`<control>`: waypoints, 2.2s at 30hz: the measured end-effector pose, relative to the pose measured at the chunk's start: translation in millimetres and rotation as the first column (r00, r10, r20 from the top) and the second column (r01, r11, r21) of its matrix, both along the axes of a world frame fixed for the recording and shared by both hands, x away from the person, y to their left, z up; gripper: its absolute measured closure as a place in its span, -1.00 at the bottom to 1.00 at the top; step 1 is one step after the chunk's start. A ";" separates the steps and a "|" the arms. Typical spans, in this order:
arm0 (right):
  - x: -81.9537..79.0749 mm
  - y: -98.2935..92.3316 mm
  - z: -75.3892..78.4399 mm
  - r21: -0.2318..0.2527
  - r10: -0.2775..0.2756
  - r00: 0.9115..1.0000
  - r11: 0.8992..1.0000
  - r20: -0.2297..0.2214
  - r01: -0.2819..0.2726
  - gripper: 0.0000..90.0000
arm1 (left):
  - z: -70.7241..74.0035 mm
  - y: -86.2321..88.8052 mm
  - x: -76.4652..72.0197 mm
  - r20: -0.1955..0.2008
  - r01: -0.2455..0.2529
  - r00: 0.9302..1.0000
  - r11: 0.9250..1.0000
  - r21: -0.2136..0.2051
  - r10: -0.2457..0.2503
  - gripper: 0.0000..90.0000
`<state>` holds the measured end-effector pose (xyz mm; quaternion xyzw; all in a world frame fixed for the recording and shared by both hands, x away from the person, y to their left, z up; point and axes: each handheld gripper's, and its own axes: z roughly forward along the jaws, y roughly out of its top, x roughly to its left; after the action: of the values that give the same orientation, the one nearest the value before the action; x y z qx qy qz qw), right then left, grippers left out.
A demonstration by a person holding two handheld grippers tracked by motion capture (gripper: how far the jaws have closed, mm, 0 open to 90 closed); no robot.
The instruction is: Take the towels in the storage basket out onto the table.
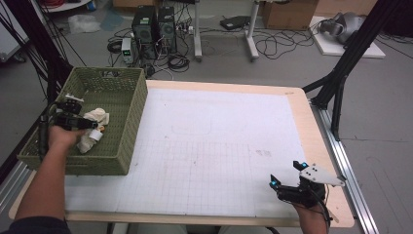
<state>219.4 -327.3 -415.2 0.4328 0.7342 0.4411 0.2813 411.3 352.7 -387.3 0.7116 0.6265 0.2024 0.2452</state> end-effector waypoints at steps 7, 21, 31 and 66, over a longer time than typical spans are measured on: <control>-0.6 0.5 0.6 0.002 0.002 1.000 1.000 0.001 -0.002 -0.86 | 16.7 10.4 -12.7 0.162 -0.027 0.986 0.996 -0.087 0.041 0.44; -0.9 2.7 2.3 0.006 0.011 1.000 1.000 0.010 -0.011 -0.86 | 63.0 13.1 -43.8 0.395 0.087 0.919 0.972 -0.220 0.007 0.43; -1.0 4.2 2.5 0.005 0.011 1.000 1.000 0.010 -0.011 -0.86 | 90.1 0.3 -60.7 0.504 0.218 0.860 0.949 -0.228 -0.076 0.43; -2.4 5.8 4.3 0.000 0.006 0.999 1.000 0.032 -0.006 -0.86 | 97.4 -200.8 -84.6 0.640 0.746 0.585 0.640 -0.183 -0.498 0.43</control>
<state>217.0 -321.4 -410.9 0.4238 0.7307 0.4488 0.2916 326.7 151.9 -289.9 0.7286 0.2600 0.1442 0.6170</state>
